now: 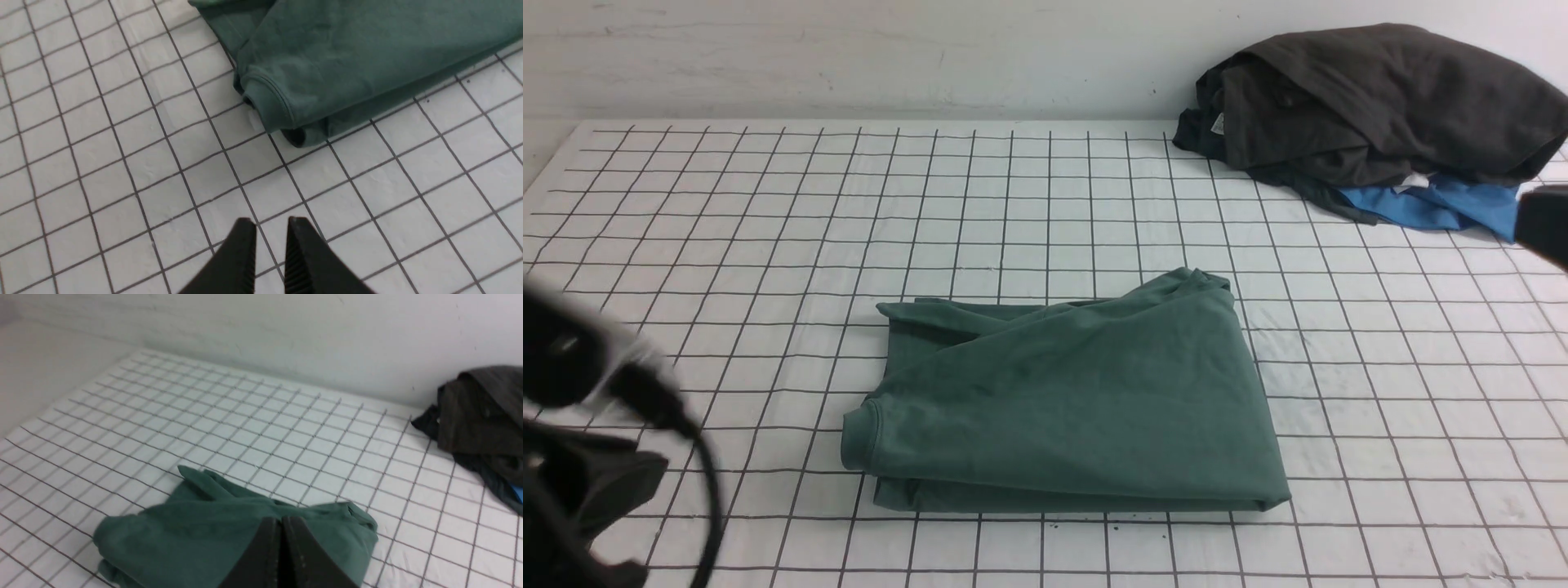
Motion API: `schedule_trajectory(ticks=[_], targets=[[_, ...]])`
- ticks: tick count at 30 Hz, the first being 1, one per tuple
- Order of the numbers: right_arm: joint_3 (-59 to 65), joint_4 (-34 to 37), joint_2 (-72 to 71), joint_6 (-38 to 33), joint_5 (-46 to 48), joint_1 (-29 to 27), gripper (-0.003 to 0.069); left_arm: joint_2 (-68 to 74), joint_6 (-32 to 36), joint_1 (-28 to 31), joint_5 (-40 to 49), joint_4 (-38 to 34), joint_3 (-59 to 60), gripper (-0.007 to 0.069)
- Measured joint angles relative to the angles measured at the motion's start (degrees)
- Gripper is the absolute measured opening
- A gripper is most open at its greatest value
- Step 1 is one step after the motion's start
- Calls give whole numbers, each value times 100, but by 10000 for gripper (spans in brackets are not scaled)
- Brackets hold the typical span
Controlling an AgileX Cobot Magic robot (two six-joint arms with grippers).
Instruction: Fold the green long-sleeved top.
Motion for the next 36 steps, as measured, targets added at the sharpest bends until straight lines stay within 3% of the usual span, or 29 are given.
schedule_trajectory(ticks=[4,5,12,20,36], targets=[[587,870,-750,-877,-277,0,-14,-1232,-445,0,-496,252,713,93],[825,1252,-1075,-1371,-367,0,-14,-1757,-755,0,-669,416,985,83],[1108,2407,-1525,-2575,-786,0,-14,-2462,-1064,0,-724,1071,1320,34],[1113,2738,-1525,-2691,-1188,0,-14,-2462,-1064,0,-805,1165,1326,33],[1114,2730,-1525,-2697,-23,0,-14,-2462,-1064,0,-814,1165,1326,33]])
